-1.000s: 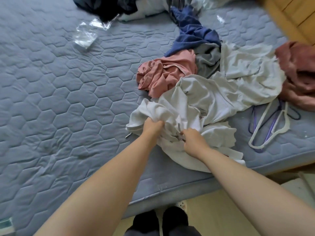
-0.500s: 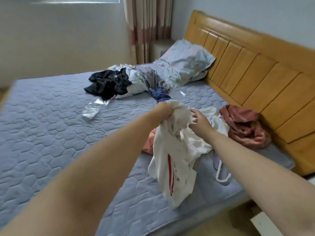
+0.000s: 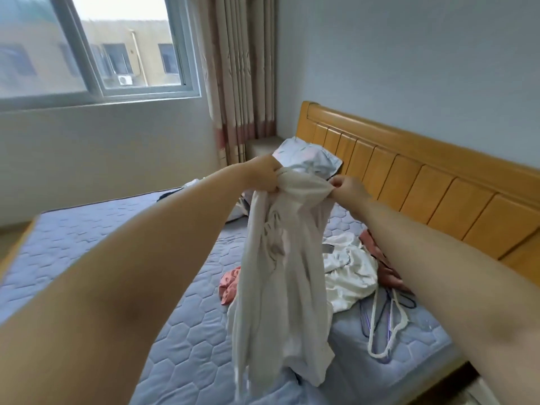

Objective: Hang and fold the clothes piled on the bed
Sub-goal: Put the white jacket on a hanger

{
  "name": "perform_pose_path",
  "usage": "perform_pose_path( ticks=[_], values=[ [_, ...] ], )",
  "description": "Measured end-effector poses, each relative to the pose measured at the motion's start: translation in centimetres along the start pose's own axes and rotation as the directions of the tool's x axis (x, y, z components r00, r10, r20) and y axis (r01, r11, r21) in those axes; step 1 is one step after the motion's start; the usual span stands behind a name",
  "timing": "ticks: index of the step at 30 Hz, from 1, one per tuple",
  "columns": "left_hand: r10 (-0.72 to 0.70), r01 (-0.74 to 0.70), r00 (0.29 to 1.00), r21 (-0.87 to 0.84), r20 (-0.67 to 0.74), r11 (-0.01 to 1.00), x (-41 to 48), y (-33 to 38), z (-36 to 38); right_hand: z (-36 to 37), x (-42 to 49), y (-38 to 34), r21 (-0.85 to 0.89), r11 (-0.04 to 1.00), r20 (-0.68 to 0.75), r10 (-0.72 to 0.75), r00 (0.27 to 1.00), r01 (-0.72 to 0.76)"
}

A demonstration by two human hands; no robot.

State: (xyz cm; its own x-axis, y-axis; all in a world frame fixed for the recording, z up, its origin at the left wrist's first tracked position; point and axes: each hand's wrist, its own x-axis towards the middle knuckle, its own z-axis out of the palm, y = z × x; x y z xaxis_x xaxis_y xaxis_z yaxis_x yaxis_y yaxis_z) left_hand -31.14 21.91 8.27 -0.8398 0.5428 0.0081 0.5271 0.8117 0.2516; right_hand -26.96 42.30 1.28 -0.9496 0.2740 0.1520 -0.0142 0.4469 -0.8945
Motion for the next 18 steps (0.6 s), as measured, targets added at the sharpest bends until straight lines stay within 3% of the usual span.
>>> perform_pose_path(
  ticks=[3, 5, 6, 8, 10, 11, 12, 15, 18],
  values=[
    [-0.056, 0.054, 0.995, -0.034, -0.082, 0.998, 0.1, -1.4, 0.1, -0.5, 0.2, -2.7, 0.029, 0.994, -0.161, -0.104, 0.981, 0.110],
    [-0.154, 0.156, 0.988, -0.341, 0.032, 0.927, 0.2, -2.1, 0.5, -0.6, 0.1, -4.6, 0.002, 0.986, -0.172, -0.165, 0.971, 0.168],
    [-0.142, 0.205, 0.977, -0.525, 0.159, 0.826, 0.1, -2.2, 0.7, -0.6, 0.0, -5.3, -0.011, 0.980, -0.162, -0.198, 0.967, 0.199],
    [-0.006, 0.301, 0.939, -0.810, 0.345, 0.504, -0.5, -1.6, 0.9, -0.7, -0.4, -6.2, -0.028, 0.969, -0.137, -0.245, 0.960, 0.244],
    [0.111, 0.341, 0.917, -0.897, 0.383, 0.281, -0.7, -1.2, 0.9, -1.1, -0.5, -6.4, -0.044, 0.963, -0.112, -0.269, 0.957, 0.266],
    [0.136, 0.368, 0.903, -0.897, 0.408, 0.244, -0.7, -0.9, 0.8, -1.3, -0.4, -6.1, -0.039, 0.964, -0.094, -0.267, 0.959, 0.264],
    [0.147, 0.398, 0.884, -0.879, 0.444, 0.261, -0.7, -0.7, 0.8, -1.5, -0.5, -5.8, -0.029, 0.967, -0.072, -0.256, 0.964, 0.254],
    [0.052, 0.377, 0.886, -0.782, 0.460, 0.496, -0.5, 0.6, 0.8, -2.0, -1.0, -4.8, -0.007, 0.982, 0.022, -0.188, 0.982, 0.188],
    [-0.094, 0.176, 0.984, -0.846, 0.149, 0.504, 0.4, 1.8, 1.2, -2.9, -1.6, -3.4, 0.002, 0.998, 0.226, -0.056, 0.973, 0.057]
  ],
)
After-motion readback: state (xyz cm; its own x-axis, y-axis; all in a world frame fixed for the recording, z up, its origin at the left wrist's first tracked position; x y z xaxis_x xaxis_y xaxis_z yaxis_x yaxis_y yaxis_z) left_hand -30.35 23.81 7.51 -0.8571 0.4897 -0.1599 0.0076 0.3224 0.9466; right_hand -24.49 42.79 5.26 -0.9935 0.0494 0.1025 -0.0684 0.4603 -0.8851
